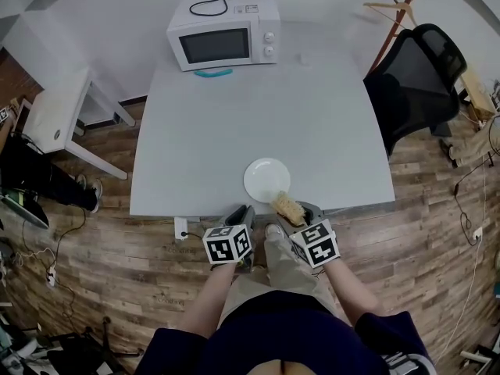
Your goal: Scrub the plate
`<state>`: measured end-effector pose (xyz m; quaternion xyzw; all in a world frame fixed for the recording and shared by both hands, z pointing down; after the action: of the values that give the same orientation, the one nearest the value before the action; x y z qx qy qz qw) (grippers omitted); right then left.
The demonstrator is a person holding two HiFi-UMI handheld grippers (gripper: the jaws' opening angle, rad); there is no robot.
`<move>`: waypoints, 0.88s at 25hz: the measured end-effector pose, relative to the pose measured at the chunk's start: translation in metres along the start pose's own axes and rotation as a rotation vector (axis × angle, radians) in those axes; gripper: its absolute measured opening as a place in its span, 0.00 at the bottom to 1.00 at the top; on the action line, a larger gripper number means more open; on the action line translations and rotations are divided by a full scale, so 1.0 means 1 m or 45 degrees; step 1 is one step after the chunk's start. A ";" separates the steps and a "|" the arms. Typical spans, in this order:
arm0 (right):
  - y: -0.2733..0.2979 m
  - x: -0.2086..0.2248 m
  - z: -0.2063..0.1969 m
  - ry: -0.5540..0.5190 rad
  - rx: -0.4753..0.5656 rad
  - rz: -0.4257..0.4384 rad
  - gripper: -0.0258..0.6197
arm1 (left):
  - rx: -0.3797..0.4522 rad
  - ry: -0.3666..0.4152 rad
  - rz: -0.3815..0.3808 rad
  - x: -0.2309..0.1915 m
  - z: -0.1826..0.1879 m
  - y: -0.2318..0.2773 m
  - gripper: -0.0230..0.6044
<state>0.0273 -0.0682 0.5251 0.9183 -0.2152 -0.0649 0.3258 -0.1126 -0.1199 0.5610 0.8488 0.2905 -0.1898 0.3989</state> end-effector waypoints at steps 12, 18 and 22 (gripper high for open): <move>-0.061 -0.044 -0.006 0.048 0.151 -0.039 0.33 | 0.053 0.013 -0.089 0.025 -0.023 -0.074 0.07; -0.076 -0.063 -0.012 0.072 0.199 -0.072 0.33 | 0.032 0.067 -0.102 0.028 -0.040 -0.092 0.07; -0.083 -0.069 -0.013 0.078 0.214 -0.068 0.32 | 0.034 0.070 -0.110 0.029 -0.047 -0.099 0.07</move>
<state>-0.0024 0.0272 0.4824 0.9494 -0.1853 -0.0270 0.2521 -0.1497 -0.0227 0.5174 0.8455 0.3353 -0.1873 0.3710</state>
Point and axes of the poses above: the fingertips, and each gripper's own axes: y forward along the fingers, x to its right, z out of its top, the point moved 5 cm from there along -y, backward along the fingers, and after that the axes turned 8 degrees about -y, right-handed, at the moved point
